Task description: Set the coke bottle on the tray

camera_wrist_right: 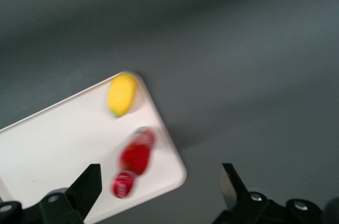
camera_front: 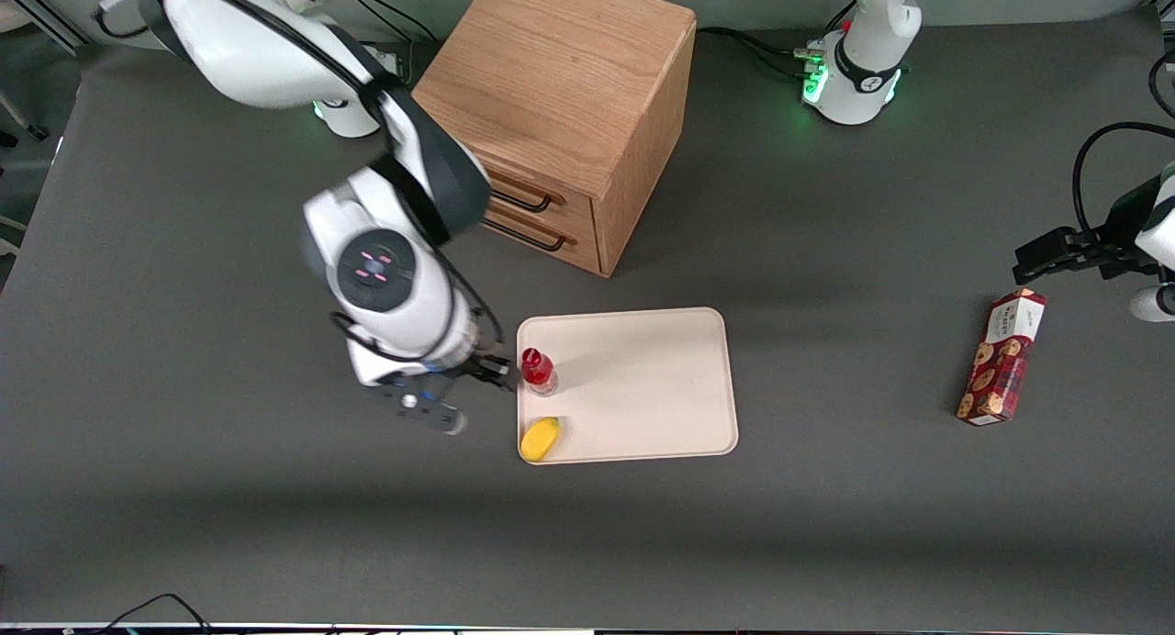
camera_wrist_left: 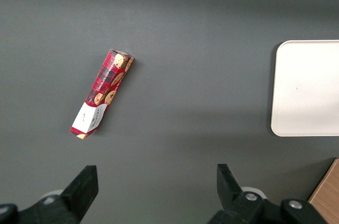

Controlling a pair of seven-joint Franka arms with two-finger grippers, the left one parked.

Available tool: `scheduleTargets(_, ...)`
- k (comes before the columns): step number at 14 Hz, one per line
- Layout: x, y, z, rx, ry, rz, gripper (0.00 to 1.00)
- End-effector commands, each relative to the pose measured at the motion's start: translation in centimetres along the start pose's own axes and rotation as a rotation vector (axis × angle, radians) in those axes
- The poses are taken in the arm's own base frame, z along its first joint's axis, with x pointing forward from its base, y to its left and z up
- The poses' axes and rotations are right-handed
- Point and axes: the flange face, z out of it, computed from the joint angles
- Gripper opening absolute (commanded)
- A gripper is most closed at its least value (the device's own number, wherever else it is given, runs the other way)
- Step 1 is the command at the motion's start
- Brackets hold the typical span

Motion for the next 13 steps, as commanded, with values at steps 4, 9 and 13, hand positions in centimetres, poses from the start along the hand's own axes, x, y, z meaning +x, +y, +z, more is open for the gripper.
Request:
scheduleTargets(4, 7.1, 16.1, -8.0, -0.042, 0.016, -0.175, 1.00)
scheduleTargets(9, 10.3, 29.0, -9.6, 0.022, -0.028, -0.360, 1.00)
scheduleTargets(13, 8.7, 34.9, -12.6, 0.070, -0.010, -0.371, 1.00)
